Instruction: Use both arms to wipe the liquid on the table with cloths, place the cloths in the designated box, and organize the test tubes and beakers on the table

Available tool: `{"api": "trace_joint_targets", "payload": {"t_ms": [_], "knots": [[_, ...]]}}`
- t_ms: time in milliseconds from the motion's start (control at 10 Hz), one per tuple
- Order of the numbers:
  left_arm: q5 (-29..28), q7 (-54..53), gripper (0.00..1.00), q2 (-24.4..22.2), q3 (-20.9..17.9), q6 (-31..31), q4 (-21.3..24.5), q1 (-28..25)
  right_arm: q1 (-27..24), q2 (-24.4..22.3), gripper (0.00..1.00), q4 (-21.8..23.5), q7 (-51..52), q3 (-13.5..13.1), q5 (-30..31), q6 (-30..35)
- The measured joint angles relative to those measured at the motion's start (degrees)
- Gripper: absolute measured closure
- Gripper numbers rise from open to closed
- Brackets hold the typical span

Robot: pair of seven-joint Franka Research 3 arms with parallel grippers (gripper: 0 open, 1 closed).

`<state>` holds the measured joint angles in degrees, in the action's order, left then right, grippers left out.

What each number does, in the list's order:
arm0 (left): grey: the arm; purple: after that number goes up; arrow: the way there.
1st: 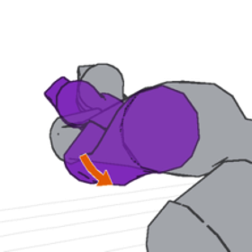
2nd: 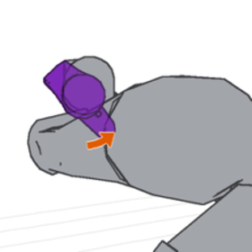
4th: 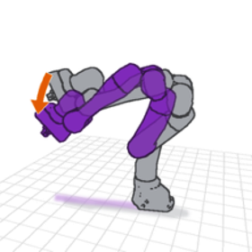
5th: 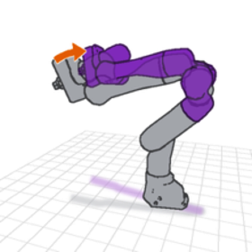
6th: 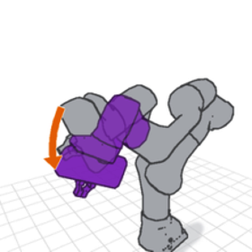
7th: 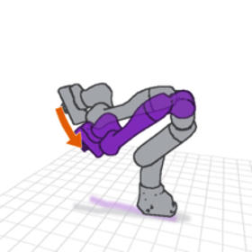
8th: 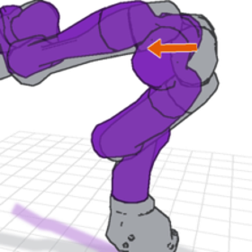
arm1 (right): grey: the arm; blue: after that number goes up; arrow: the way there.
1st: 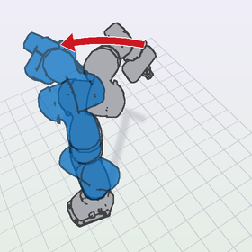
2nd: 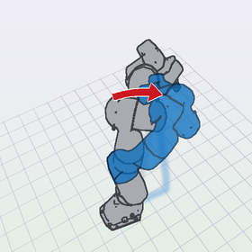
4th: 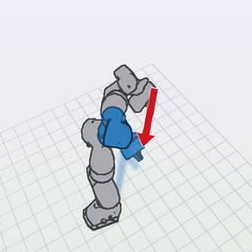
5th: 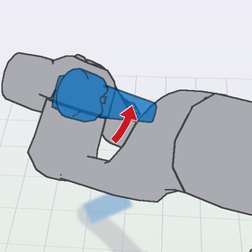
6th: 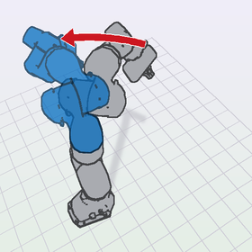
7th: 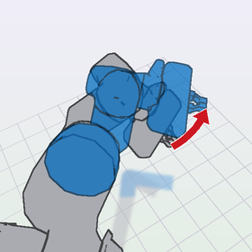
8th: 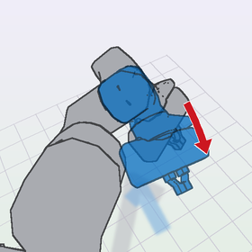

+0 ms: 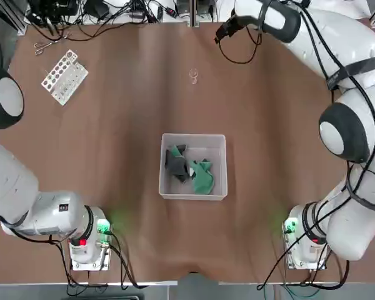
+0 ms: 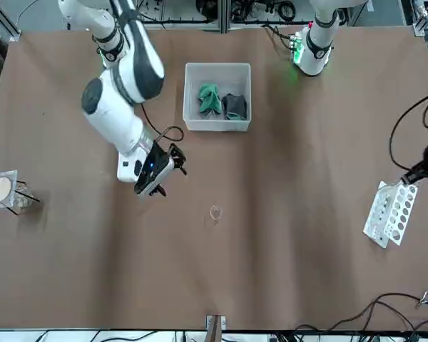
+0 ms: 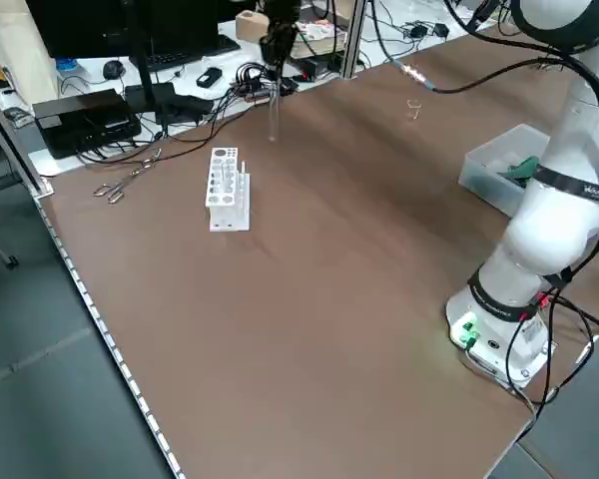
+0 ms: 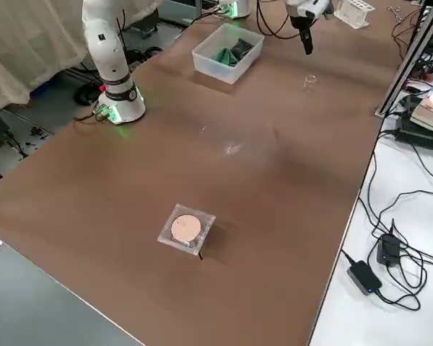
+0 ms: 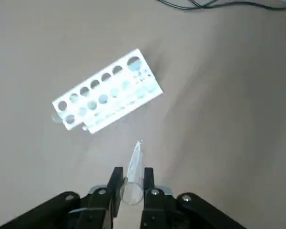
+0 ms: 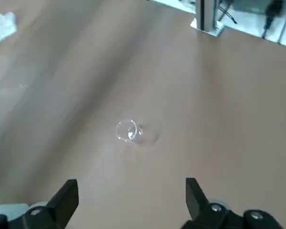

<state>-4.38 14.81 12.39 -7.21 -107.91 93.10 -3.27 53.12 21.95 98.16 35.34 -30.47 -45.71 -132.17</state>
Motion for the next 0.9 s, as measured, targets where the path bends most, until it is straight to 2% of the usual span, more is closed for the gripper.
{"api": "trace_joint_targets", "payload": {"t_ms": [200,400,700,900], "knots": [[0.7,-5.2,0.76,1.6,-3.3,-2.8,0.7,-0.1,-2.9,4.0,0.01,0.0,21.9,0.0,-18.0,0.8],[0.7,-8.2,0.76,3.8,-5.6,-5.6,0.7,-0.1,-3.2,9.6,0.01,0.0,42.5,0.6,-34.2,1.1],[0.7,-10.8,0.76,6.3,-7.9,-8.2,0.8,-0.2,-4.2,15.4,0.01,-0.1,66.1,4.5,-49.9,0.8],[0.7,-12.3,0.76,6.8,-9.0,-8.3,0.8,-0.2,-8.2,17.9,0.01,0.0,81.3,8.8,-59.1,3.4]]}}
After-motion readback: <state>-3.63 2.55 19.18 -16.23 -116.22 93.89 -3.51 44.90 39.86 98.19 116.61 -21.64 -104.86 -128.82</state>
